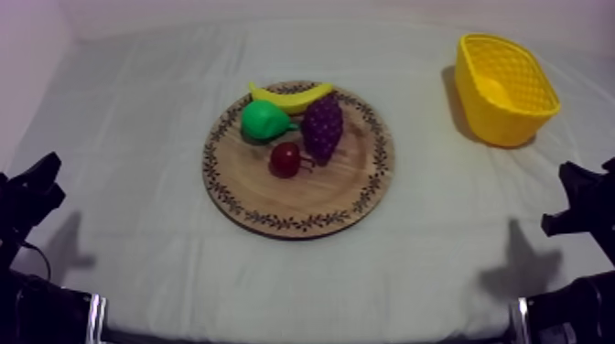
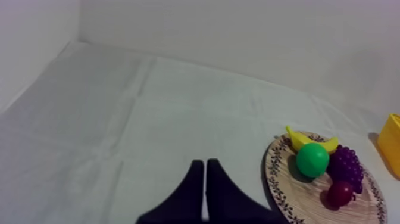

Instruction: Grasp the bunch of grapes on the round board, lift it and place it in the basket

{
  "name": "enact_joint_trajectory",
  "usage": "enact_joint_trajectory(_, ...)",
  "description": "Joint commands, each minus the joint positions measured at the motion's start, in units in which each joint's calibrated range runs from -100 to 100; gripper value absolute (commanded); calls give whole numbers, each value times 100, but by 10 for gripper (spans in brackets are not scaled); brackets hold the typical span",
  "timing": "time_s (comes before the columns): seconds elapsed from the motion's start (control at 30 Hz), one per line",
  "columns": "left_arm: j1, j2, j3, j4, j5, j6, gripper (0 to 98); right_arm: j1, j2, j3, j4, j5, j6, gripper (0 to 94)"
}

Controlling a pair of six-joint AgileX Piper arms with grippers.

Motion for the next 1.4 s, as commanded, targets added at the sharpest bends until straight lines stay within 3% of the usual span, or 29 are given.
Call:
enact_joint_trajectory(0.0, -1, 0, -2, -2, 0, 0, 1, -1, 1, 3, 1, 9, -1, 3)
enact_joint_trajectory(1.07, -1, 0, -2, -2, 0, 0, 1, -1, 1, 3, 1, 9, 4, 7)
enact_joint_trajectory(1.37, -1, 0, -2, -2, 0, 0, 1, -1, 1, 3, -27, -42, -254, 6)
